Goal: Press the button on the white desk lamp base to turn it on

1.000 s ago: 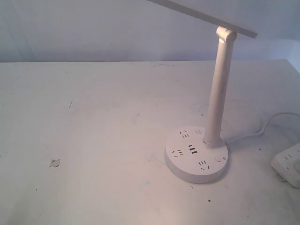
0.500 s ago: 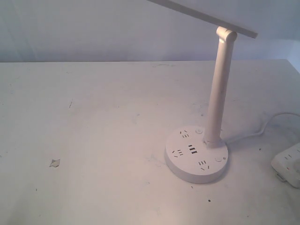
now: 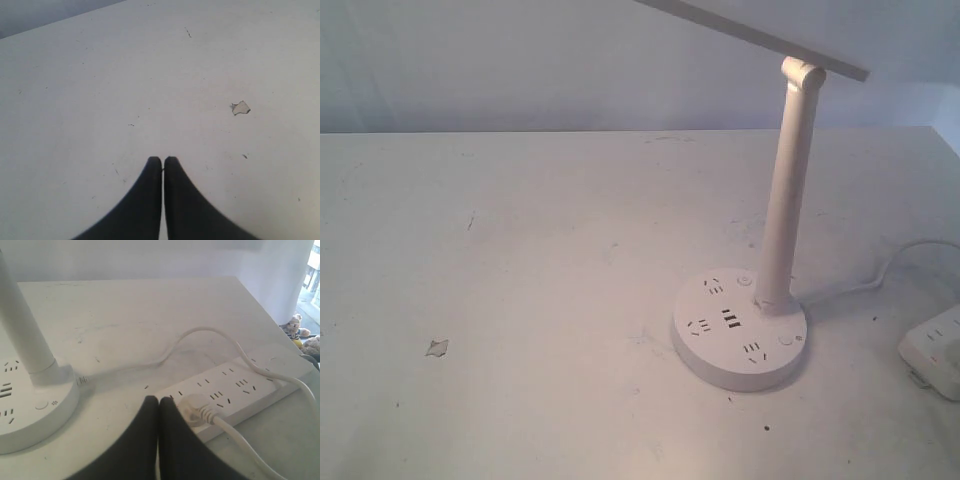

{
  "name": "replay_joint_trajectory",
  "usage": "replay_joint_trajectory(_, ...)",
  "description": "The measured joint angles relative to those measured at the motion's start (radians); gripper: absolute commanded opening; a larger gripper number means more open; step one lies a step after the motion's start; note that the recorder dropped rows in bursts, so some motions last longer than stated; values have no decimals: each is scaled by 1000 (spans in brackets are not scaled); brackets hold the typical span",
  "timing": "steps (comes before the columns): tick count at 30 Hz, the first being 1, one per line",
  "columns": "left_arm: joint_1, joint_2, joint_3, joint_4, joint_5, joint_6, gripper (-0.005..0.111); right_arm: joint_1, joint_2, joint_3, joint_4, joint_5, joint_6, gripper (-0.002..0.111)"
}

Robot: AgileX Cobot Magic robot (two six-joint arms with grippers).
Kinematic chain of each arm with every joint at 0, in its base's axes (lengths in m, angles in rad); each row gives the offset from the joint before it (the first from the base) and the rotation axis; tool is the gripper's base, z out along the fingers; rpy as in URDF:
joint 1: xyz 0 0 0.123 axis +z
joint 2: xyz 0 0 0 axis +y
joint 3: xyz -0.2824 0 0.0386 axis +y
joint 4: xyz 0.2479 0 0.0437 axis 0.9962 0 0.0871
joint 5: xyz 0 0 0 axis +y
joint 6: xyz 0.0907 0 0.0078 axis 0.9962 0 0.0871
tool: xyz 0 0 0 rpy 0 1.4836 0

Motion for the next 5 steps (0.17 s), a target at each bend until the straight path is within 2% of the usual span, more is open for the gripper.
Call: replay_joint_trajectory(5,0,0,0,0,0,0,1,0,0,0,0,0,0,0)
